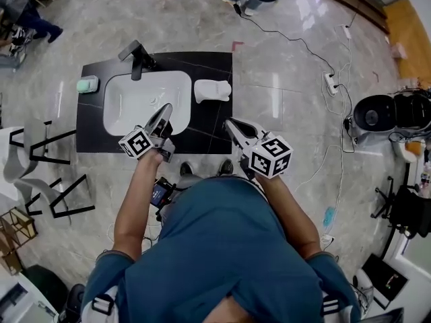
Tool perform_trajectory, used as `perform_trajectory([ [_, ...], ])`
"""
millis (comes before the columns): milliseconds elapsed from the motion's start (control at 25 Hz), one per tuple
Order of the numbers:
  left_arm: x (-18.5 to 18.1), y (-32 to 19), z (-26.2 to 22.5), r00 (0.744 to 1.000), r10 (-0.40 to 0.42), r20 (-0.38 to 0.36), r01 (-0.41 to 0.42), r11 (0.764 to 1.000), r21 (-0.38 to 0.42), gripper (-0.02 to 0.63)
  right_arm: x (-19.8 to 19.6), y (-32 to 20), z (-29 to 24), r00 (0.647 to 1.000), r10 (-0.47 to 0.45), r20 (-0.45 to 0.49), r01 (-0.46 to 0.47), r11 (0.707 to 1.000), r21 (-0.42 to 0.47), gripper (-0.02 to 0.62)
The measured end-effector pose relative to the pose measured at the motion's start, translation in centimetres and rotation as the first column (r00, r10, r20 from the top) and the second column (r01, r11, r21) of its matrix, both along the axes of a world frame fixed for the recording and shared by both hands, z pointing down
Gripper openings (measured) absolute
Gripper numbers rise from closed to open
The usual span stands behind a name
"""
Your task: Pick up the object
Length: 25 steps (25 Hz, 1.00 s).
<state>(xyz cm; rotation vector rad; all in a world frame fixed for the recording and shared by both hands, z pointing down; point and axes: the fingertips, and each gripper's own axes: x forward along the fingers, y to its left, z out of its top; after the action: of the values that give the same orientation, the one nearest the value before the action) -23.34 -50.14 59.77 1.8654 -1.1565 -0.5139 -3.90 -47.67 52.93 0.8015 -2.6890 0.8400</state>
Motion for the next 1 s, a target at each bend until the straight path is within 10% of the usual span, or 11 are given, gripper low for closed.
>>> perform_trajectory([
  [320,1.9,-4.0,-0.2,0.999,-0.039,-0.009,0.039,0.999,0.017,0.003,2.1,-1.7,1.5,0.998,-0.060,-0.027,0.060,0.998,-0.019,0.014],
  [1000,1.6,-11.6,3.6,0.987,0.145,-0.071,-0.150,0.987,-0.058,0.003,-0.9,-6.4,3.5,0.991,0.117,-0.059,-0.121,0.989,-0.082,0.014],
])
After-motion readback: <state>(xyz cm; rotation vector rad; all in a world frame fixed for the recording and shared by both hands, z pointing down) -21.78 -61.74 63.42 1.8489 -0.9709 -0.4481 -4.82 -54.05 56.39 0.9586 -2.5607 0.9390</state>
